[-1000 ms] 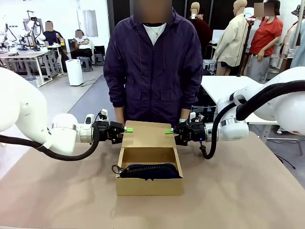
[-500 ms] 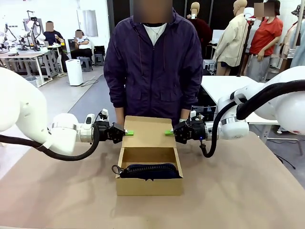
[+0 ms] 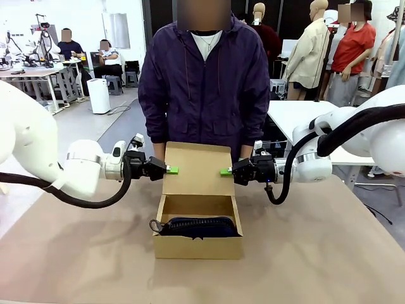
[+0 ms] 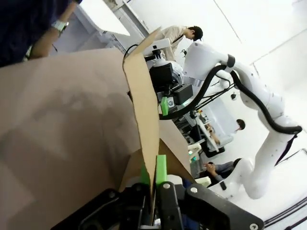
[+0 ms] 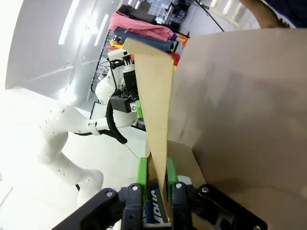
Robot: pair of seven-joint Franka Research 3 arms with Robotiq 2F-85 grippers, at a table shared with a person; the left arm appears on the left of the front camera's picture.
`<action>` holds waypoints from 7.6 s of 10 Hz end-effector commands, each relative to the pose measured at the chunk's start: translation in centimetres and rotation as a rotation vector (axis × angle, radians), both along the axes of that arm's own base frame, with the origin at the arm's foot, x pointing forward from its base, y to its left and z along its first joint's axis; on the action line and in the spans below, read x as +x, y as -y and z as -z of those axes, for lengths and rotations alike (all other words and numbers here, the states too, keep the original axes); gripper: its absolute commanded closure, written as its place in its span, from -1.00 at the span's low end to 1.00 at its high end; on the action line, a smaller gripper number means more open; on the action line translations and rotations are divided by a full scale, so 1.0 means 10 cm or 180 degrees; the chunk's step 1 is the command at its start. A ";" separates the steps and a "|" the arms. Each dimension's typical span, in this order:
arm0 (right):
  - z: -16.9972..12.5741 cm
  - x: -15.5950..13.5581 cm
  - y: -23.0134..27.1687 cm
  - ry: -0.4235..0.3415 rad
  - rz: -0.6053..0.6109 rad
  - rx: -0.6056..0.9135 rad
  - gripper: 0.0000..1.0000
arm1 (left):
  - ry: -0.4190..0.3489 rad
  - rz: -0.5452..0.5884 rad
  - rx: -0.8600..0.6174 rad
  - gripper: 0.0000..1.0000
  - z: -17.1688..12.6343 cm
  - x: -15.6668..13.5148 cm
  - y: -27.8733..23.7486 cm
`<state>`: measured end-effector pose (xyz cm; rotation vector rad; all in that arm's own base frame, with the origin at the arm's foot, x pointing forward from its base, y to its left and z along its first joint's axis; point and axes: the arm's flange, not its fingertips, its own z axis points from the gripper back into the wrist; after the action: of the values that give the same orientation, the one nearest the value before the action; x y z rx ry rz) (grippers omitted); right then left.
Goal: Pack the items into the box.
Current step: Close the Mailer Box.
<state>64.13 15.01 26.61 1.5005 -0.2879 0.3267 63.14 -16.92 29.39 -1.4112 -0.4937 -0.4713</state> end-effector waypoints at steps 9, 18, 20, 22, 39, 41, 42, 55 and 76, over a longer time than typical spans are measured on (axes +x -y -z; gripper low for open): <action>-0.08 -0.56 0.06 0.2053 -0.0028 0.0394 0.56 | 0.1639 0.0124 -0.0210 0.84 -0.10 -0.56 -0.08; -0.14 -0.47 0.01 0.2175 0.0080 0.0493 0.56 | 0.1882 0.0172 -0.0211 0.84 -0.12 -0.57 -0.10; -0.24 -0.54 -0.01 0.2609 -0.0069 0.0711 0.56 | 0.2477 0.0135 -0.0226 0.84 -0.16 -0.63 -0.10; -0.25 -0.59 -0.01 0.2954 -0.0135 0.0868 0.56 | 0.3004 0.0285 -0.0139 0.84 -0.21 -0.72 -0.07; -0.19 -1.21 -0.16 0.4270 -0.0509 0.0584 -1.00 | 0.4188 0.1282 -0.0139 -1.00 -0.17 -1.16 0.03; -0.21 -1.22 -0.11 0.4285 -0.0493 0.0560 -1.00 | 0.4162 0.1246 -0.0085 -1.00 -0.18 -1.19 0.00; -0.23 -1.24 -0.05 0.4288 -0.0478 0.0545 -1.00 | 0.4140 0.1293 -0.0127 -1.00 -0.20 -1.23 -0.04; -0.84 -1.30 0.71 0.3231 0.1065 0.0150 -1.00 | 0.2703 -0.0039 -0.0329 -1.00 -0.70 -1.50 -0.80; -0.54 -1.37 0.02 0.3178 -0.0230 -0.0434 -1.00 | 0.2243 0.0682 0.0367 -1.00 -0.25 -1.42 -0.31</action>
<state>50.04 16.55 29.90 1.0524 -0.9509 1.2710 49.84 -15.57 29.59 -1.1394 -0.8445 -1.2689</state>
